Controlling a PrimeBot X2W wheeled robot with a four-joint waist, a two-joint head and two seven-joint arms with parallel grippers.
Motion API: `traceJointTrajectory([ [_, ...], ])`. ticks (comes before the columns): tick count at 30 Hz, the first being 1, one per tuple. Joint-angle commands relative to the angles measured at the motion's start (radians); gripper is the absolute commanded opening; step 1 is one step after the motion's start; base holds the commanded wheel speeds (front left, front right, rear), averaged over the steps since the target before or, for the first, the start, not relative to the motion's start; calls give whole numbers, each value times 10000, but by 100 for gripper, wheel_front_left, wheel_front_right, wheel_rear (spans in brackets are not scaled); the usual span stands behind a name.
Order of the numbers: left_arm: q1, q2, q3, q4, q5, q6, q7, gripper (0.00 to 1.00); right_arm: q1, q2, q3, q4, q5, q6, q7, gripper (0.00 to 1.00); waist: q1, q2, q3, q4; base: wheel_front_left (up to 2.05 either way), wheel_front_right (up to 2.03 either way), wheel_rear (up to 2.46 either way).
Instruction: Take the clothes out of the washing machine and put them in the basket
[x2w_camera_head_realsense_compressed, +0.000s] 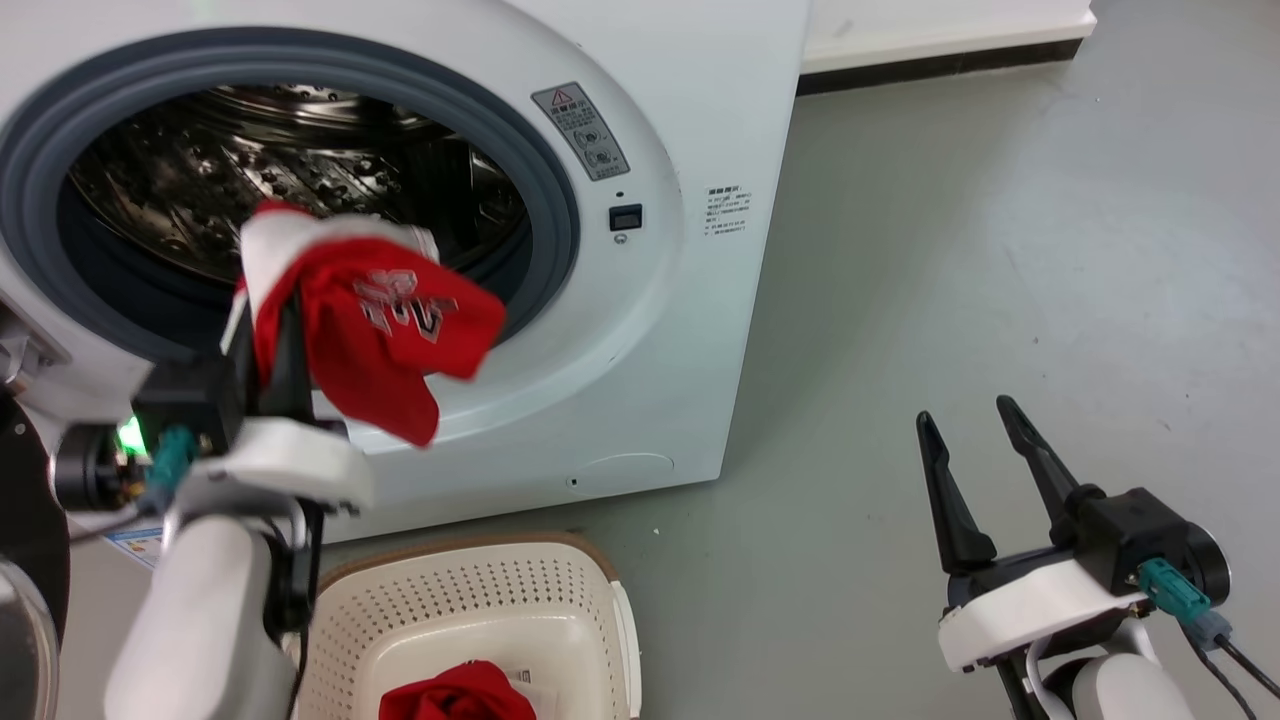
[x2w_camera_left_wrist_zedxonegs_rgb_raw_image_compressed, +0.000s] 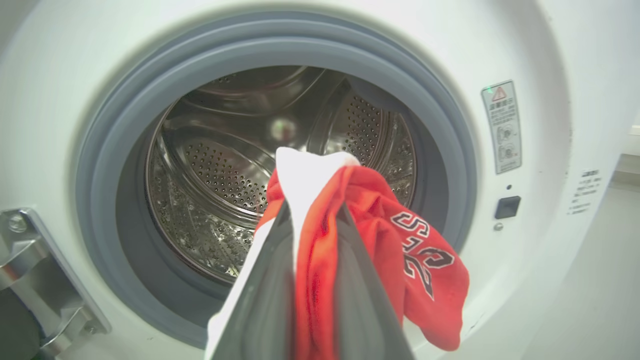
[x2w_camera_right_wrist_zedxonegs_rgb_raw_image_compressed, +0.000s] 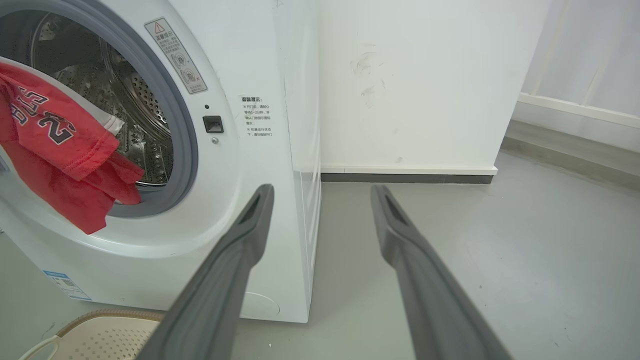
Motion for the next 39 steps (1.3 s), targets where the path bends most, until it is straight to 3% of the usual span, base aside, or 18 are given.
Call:
traceJointTrajectory([
  [1,327,-16,-3,-273,-46,71,41,0,188,14,15,-48,-51,-8,21,100,1,0,-81,15,0,0,0],
  [9,2819,-392,-500,-2266,-274,409,879,0,488,14,-70,-224,-140,-7,163,100,1,0,-412,174,0,0,0],
  [15,3766,-828,-912,-2186,-605,324,1050,0,311,15,27,-460,-124,-7,210,100,1,0,37,253,0,0,0],
  [18,3919,-1029,-1123,-1593,-690,220,870,0,101,14,94,-438,-106,-9,165,100,1,0,373,201,0,0,0],
  [20,3509,-1300,-1174,-337,-869,78,539,0,-281,15,232,-410,13,-7,20,100,1,0,1188,-69,0,0,0],
  [35,1076,-976,-712,4365,-834,-368,-114,0,-1580,17,850,131,883,-7,-648,100,1,0,4207,-1316,0,0,0],
  [39,339,-902,-595,5310,-762,-317,-154,0,-1866,20,1086,280,1087,-7,-804,100,1,0,4860,-1551,0,0,0],
])
